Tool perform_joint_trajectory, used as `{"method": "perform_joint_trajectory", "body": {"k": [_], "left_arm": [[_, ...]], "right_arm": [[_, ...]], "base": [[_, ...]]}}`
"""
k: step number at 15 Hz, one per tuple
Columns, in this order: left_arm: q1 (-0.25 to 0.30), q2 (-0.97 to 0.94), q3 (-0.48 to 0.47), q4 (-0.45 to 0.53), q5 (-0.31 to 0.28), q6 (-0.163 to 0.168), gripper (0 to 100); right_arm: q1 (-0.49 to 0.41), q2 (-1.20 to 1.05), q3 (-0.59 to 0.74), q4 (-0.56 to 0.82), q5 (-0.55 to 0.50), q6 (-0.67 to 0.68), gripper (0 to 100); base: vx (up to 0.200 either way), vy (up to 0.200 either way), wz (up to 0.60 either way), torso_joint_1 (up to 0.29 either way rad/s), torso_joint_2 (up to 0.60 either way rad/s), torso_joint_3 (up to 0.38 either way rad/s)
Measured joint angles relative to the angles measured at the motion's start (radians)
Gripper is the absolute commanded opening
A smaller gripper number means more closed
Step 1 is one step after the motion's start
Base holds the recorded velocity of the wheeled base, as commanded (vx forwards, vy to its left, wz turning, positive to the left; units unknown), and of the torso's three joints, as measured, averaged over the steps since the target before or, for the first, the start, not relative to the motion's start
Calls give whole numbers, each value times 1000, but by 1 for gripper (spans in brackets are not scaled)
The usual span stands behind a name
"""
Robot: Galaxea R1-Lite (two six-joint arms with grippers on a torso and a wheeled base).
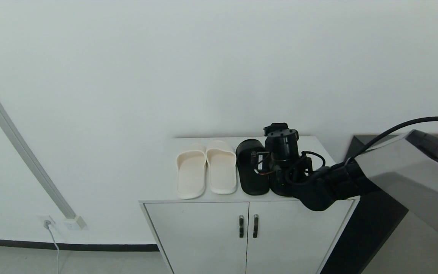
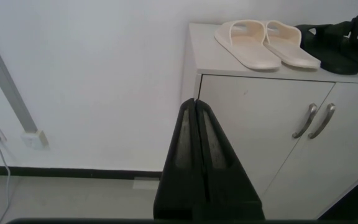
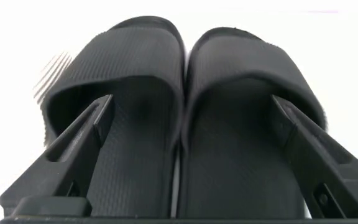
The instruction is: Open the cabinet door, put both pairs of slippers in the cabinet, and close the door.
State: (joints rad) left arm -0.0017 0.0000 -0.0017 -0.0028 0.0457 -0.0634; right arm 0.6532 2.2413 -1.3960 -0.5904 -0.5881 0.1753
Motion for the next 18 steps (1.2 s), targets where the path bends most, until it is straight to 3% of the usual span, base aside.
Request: {"method": "perform_joint_trajectory", "body": {"k": [12, 13, 18], "left_arm": [[0, 0, 0, 0, 1, -6, 0], [0, 0, 0, 0, 1, -5, 0], [0, 0, 0, 0, 0, -5, 0]], "right_arm": [[-39, 124, -129, -3, 25, -18, 100], [-41, 130, -139, -2, 25, -19, 0], [-43, 150, -156, -5, 25, -33, 0]], "base": [[0, 0, 0, 0, 0, 0], [0, 0, 0, 0, 0, 0], [0, 0, 0, 0, 0, 0]]}}
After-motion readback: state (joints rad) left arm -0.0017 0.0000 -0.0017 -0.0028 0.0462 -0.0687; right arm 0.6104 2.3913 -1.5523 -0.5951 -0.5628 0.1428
